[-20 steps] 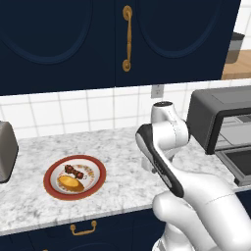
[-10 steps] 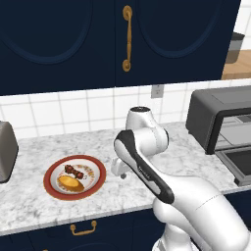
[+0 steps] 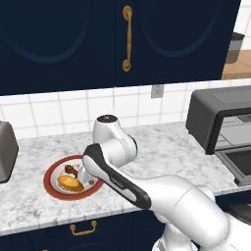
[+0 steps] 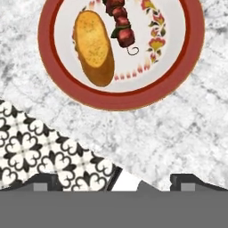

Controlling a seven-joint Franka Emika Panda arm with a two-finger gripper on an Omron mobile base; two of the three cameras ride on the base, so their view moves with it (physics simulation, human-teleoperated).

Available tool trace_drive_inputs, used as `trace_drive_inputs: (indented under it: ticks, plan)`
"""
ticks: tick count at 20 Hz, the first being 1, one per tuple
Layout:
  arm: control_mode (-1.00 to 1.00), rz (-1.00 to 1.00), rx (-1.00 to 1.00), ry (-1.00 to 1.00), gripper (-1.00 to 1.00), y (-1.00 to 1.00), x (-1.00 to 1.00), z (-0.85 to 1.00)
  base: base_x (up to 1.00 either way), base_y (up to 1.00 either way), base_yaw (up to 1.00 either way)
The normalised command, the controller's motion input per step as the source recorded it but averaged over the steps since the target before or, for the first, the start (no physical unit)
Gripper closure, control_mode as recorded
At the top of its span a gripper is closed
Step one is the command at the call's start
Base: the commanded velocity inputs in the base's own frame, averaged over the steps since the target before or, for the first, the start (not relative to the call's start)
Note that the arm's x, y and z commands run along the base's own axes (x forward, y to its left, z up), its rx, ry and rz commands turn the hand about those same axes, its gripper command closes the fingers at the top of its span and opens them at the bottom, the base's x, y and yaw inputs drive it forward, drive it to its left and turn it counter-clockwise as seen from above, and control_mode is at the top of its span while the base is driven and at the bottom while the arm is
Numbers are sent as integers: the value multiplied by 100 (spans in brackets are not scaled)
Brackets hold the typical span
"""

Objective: Pick up the kebab skewer and baguette bread, and place them inside the toaster oven. Close the toaster oven door and start by setting the timer.

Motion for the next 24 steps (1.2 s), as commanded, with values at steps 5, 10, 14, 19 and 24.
trace_drive_inputs:
  ticks: [5, 10, 14, 19, 24]
  plan:
    - [-100, 0, -3, 1, -100, 62, 43, -9, 0, 0, 0]
    - [-100, 0, -2, 0, -100, 31, 40, -17, 0, 0, 0]
    - [-100, 0, 0, 1, -100, 20, 24, -41, 0, 0, 0]
    - [-100, 0, 0, 0, -100, 18, 29, -34, 0, 0, 0]
    - [-100, 0, -3, 0, -100, 31, 12, -45, 0, 0, 0]
